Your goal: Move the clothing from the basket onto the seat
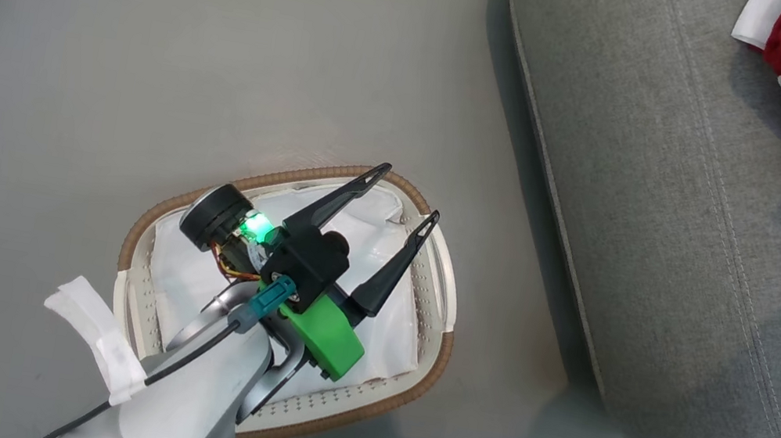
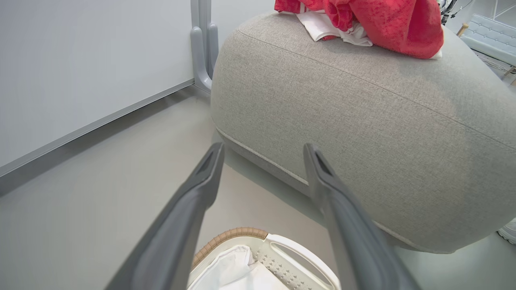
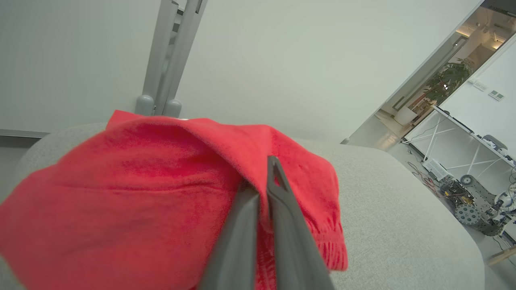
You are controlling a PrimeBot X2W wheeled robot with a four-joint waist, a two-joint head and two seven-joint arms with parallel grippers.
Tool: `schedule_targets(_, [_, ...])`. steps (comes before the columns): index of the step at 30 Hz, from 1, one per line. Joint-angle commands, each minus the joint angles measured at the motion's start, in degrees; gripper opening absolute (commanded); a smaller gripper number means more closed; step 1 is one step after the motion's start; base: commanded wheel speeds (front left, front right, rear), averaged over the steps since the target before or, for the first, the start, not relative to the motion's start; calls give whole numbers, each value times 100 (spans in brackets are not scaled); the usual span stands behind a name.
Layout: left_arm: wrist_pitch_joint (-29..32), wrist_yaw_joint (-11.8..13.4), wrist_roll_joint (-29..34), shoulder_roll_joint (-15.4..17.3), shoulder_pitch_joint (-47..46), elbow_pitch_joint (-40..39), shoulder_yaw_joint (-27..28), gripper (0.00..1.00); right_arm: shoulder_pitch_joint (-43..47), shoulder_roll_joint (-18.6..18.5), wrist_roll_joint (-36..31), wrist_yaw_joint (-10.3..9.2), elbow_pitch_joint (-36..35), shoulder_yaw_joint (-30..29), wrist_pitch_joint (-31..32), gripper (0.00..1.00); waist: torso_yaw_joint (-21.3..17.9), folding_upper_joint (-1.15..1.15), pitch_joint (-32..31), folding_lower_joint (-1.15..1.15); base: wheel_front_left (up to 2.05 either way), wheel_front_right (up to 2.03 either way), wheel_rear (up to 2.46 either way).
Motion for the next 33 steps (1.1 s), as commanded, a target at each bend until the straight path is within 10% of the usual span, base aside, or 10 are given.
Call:
schedule_targets(1, [-2,14,66,59,-41,-23,37,100,88,53,-58,-8,79,-49,-12,12,72,0,108,-1,0,0,0])
schedule_targets(4, [-2,16,78,113,-9,-16,56,100,112,166,-101,-8,192,-104,-12,15,29,0,128,-1,0,0,0])
schedule_targets(8, [-2,45,70,137,23,14,72,100,171,269,-145,-8,211,-83,-11,47,-50,0,111,-1,0,0,0])
schedule_targets(10, [-2,47,54,139,48,26,76,100,201,281,-156,-8,172,-48,-11,100,-90,0,74,-1,0,0,0])
schedule_targets(33, [-2,81,-385,-269,697,-177,941,100,1209,205,-98,-8,-486,626,-11,100,200,0,-1458,-1,0,0,0])
